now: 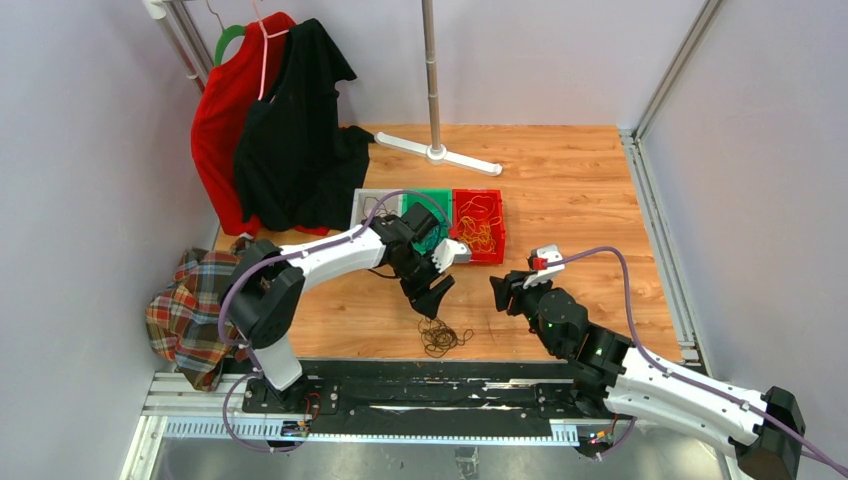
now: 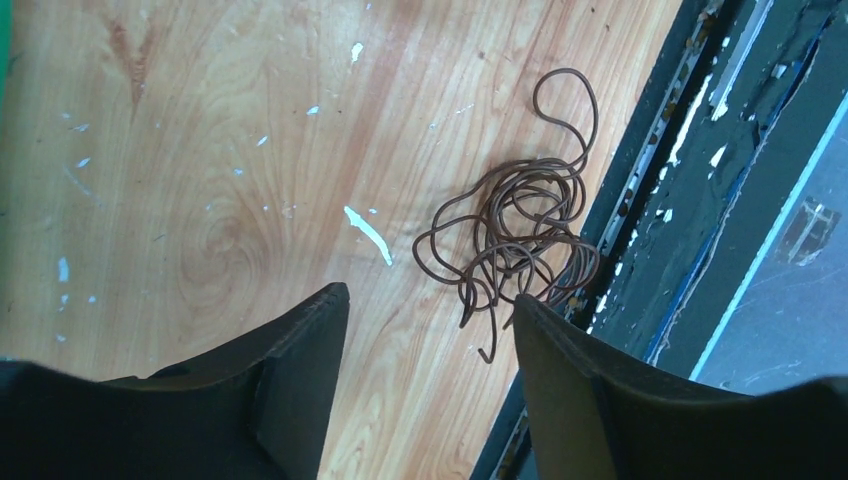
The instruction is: Untangle the cables
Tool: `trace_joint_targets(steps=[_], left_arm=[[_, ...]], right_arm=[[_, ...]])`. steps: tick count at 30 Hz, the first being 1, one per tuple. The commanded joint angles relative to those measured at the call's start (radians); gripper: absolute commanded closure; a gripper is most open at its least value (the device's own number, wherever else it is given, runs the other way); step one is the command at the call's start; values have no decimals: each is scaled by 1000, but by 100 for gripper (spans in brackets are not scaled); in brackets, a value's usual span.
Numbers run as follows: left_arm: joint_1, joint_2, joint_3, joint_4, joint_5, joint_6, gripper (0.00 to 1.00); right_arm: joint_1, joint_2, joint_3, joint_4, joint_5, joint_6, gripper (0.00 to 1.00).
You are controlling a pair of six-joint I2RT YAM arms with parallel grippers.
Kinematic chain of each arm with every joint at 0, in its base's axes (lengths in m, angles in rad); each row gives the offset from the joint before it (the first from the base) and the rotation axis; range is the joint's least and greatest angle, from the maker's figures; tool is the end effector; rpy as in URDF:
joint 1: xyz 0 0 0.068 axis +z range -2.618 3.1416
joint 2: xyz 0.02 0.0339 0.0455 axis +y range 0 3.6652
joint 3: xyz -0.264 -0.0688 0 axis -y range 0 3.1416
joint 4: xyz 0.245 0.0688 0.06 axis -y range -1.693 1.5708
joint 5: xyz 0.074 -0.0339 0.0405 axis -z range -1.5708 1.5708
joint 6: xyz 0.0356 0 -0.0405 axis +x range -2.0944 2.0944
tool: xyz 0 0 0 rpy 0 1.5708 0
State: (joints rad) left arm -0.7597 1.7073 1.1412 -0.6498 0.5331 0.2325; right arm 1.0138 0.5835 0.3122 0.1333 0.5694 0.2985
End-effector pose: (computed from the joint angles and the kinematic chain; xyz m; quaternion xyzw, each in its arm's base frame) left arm 0.2277 -0.2413 0.1961 0.4929 0.8129 -0.2947 0.0968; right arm 0.0981 0.1213 0.2368 -0.0806 0.7426 0.2167 0.6286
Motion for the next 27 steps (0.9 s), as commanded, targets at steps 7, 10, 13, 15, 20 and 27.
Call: trace_joint_targets(steps=[7,10,13,15,20,27], left_arm=[[-5,56,28,19,98,52,55],[-6,58,32,18,116,43,64],[-6,50,39,9,141,53,74],[-6,44,49,-11,148,54,83],[-6,-14,84,-111,127,100,99],[-8,-63,88,-166,109,186,61]], right_arm=[[-12,-37,-19,-21,17,24,51],[-12,-41,-19,-24,19,24,51],[-12,-46,-19,-28,24,23,51],[-12,-52,-18,-33,26,21,51],[-12,-68,-15,-40,27,14,51],[-12,-35,-4,-8,1,3,49]])
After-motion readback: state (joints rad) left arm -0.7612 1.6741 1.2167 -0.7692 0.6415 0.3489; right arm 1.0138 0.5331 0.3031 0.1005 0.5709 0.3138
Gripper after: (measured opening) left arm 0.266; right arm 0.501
